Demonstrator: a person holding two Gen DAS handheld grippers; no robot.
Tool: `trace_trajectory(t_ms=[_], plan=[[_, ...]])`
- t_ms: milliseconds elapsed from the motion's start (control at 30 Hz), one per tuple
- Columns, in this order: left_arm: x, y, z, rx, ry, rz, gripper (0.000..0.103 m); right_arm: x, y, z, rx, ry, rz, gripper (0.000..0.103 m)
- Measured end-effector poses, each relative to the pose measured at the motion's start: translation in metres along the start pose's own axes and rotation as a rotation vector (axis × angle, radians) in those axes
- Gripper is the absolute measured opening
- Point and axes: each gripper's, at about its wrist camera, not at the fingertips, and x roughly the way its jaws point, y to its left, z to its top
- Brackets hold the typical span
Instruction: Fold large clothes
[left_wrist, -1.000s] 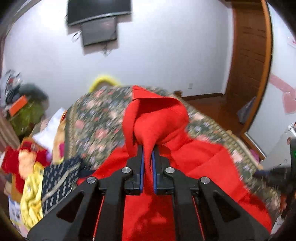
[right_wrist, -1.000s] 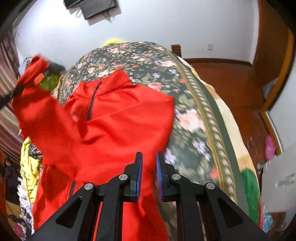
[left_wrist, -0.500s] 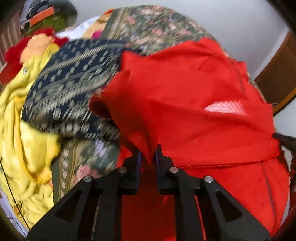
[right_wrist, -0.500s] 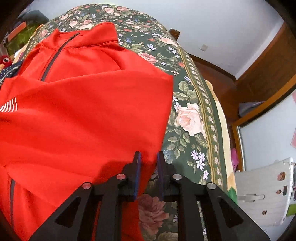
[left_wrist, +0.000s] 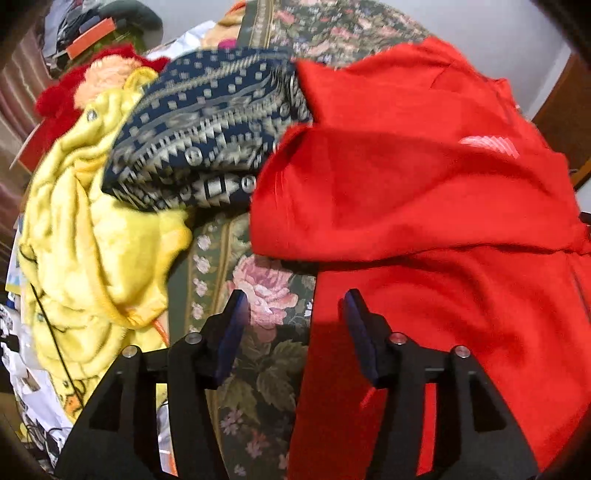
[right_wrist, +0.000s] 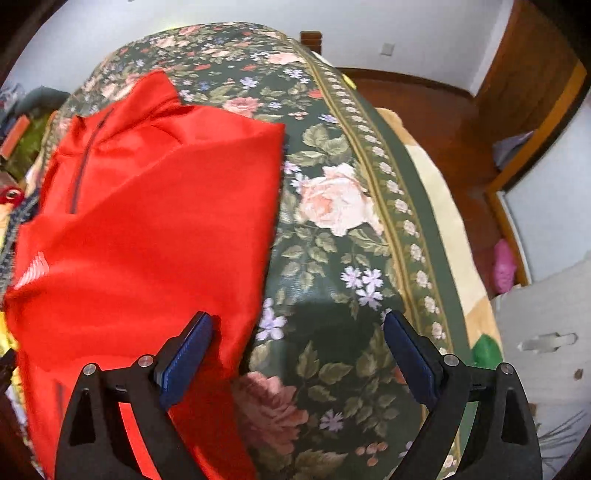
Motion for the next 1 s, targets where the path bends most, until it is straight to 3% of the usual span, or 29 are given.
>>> trace_trajectory(t_ms=[100, 300, 533, 833, 1000], plan=[[-0.022, -0.003, 0.014, 0.003, -0.051, -0.005, 0.064, -0.014, 0.009, 0.004, -0.018, -0.014, 0.044, 0.093], [-0.053, -0.033, 0.071, 0.082, -0.161, -0.006, 0.066, -0.051, 0.043, 0.030, -0.099, -0.113, 0.106, 0.093], [-0.050, -0.081, 0.144, 0.189, -0.243, -0.032, 0.079, -0.071, 0.089, 0.080, -0.196, -0.203, 0.174, 0.093], [0.017, -0.146, 0.216, 0.304, -0.199, -0.051, 0.080, -0.017, 0.125, 0.141, -0.239, -0.166, 0.213, 0.093], [0.053, -0.162, 0.256, 0.263, -0.181, -0.142, 0.080, 0.028, 0.131, 0.178, -0.183, -0.139, 0.281, 0.093]])
